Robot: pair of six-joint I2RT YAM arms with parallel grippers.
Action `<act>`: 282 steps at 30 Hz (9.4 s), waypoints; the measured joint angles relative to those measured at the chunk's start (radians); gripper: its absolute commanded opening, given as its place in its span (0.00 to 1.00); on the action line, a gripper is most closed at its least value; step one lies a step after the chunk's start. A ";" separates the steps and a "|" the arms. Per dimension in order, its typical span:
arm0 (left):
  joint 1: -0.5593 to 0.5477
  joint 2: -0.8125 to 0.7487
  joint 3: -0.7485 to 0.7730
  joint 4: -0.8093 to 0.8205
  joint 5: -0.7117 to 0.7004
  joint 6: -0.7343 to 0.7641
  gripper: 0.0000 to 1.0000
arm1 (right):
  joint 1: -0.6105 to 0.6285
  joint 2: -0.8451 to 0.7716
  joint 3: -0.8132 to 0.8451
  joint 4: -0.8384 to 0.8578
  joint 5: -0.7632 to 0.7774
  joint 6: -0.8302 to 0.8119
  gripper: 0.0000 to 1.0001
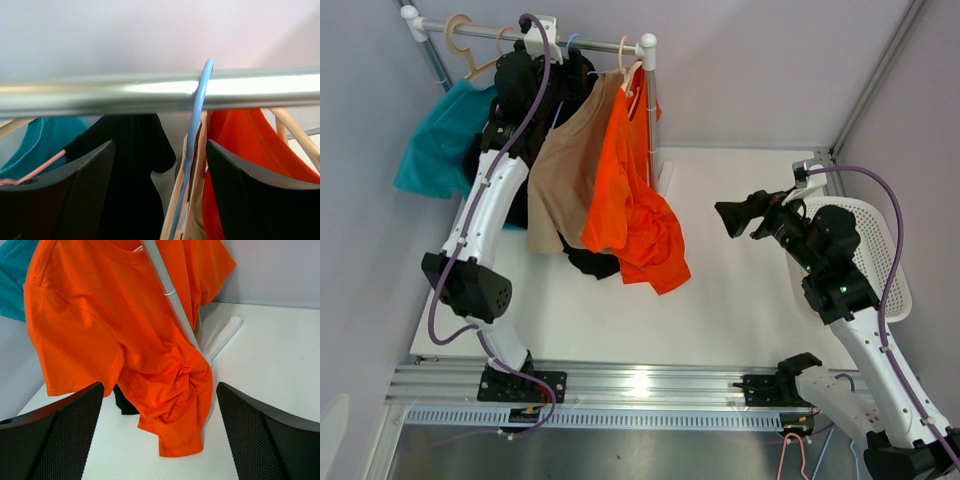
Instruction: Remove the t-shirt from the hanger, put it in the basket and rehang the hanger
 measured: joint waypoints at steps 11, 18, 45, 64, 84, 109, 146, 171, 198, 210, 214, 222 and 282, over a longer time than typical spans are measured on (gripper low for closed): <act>0.000 0.048 0.061 -0.044 0.041 0.000 0.63 | 0.000 0.006 0.000 -0.004 0.010 -0.001 0.99; 0.000 0.048 0.061 -0.082 0.059 -0.004 0.01 | 0.000 0.007 0.000 -0.006 0.009 -0.001 0.99; -0.177 -0.373 -0.167 -0.455 -0.701 -0.321 0.01 | 0.134 0.093 0.022 -0.008 -0.274 -0.038 0.99; -0.300 -0.607 -0.287 -0.851 -0.748 -0.675 0.01 | 0.823 0.433 0.131 0.069 -0.205 -0.259 0.99; -0.247 -0.587 -0.284 -0.795 -0.641 -0.662 0.01 | 0.911 0.807 0.202 0.307 -0.058 -0.253 0.00; -0.213 -0.964 -0.497 -0.818 -0.361 -0.593 0.01 | 0.718 0.881 0.283 0.240 0.105 -0.086 0.00; 0.068 -0.452 -0.240 -0.394 -0.050 -0.277 0.01 | 1.070 0.429 0.309 -0.492 0.079 0.062 0.00; 0.069 -0.329 -0.287 -0.241 0.022 -0.248 0.01 | 0.877 0.295 0.257 -0.737 0.126 0.157 0.29; 0.074 -0.285 -0.467 -0.095 -0.038 -0.217 0.01 | 0.552 -0.010 0.142 -0.768 0.261 0.294 0.03; 0.129 -0.243 -0.506 -0.045 -0.065 -0.220 0.01 | 0.540 -0.080 0.467 -1.042 0.575 0.298 0.00; 0.147 -0.229 -0.506 -0.046 -0.076 -0.225 0.01 | 0.539 -0.080 0.558 -1.104 0.664 0.292 0.00; 0.139 -0.232 -0.497 -0.055 -0.061 -0.237 0.01 | 0.534 0.048 0.671 -1.034 0.874 0.204 0.00; 0.204 -0.190 -0.356 -0.174 0.002 -0.359 0.01 | -0.916 0.414 0.076 -0.270 0.277 0.309 0.16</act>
